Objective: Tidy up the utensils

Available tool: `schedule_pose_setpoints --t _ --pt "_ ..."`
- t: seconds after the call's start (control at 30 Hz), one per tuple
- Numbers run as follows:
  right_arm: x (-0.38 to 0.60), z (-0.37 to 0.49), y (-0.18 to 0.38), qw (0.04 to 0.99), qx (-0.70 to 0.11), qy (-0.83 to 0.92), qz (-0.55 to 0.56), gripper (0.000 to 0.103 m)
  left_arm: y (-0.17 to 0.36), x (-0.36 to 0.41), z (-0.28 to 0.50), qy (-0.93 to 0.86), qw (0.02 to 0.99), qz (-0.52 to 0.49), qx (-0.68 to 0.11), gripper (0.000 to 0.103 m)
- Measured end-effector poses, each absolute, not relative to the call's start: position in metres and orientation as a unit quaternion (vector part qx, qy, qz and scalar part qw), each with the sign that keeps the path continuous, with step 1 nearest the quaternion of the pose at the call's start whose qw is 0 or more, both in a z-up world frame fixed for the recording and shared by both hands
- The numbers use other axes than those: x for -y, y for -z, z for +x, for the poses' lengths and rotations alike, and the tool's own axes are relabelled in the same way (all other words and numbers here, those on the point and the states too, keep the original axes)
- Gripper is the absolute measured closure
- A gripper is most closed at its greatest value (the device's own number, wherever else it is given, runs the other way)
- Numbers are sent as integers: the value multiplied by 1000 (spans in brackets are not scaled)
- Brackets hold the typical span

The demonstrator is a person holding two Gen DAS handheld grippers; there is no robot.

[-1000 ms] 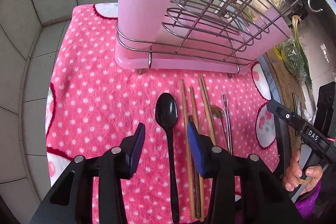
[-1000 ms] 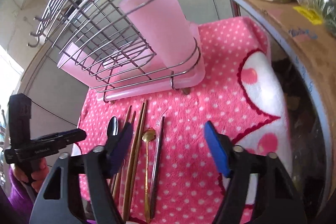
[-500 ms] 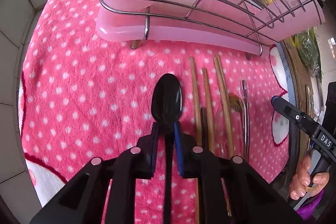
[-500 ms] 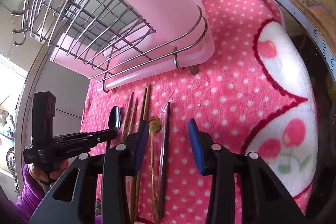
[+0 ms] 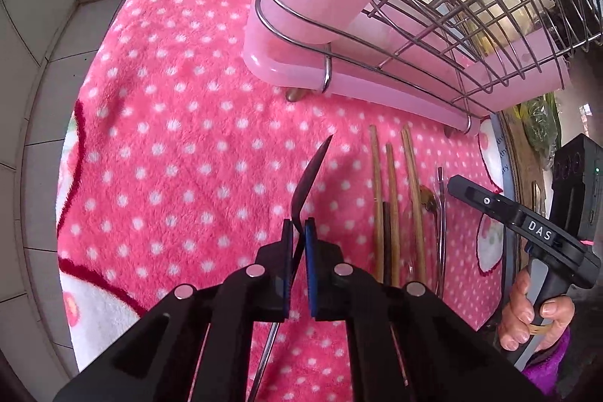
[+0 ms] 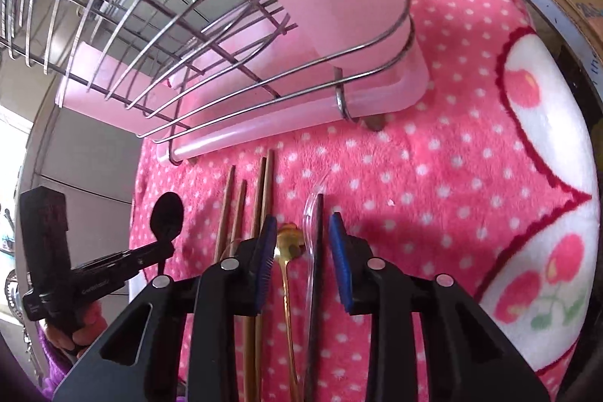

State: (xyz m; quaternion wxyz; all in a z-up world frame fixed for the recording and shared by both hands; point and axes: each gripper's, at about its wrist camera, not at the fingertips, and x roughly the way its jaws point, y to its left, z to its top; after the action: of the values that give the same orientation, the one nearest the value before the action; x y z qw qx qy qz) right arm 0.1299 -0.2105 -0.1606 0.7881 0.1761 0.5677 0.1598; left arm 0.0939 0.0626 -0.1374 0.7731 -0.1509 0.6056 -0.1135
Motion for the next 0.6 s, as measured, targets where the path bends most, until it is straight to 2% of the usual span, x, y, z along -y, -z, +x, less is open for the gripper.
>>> schedule_pose_setpoints --t 0.13,0.17,0.2,0.6 --pt "197 132 167 789 -572 -160 157 74 139 -73 94 116 772 -154 -606 98" --pt "194 133 168 790 -572 -161 153 79 140 -75 94 116 771 -154 -607 98" --pt "191 134 170 789 -574 -162 150 93 141 -75 95 114 770 -156 -608 98" --pt "241 132 155 803 -553 -136 176 93 132 -87 97 104 775 -163 -602 98"
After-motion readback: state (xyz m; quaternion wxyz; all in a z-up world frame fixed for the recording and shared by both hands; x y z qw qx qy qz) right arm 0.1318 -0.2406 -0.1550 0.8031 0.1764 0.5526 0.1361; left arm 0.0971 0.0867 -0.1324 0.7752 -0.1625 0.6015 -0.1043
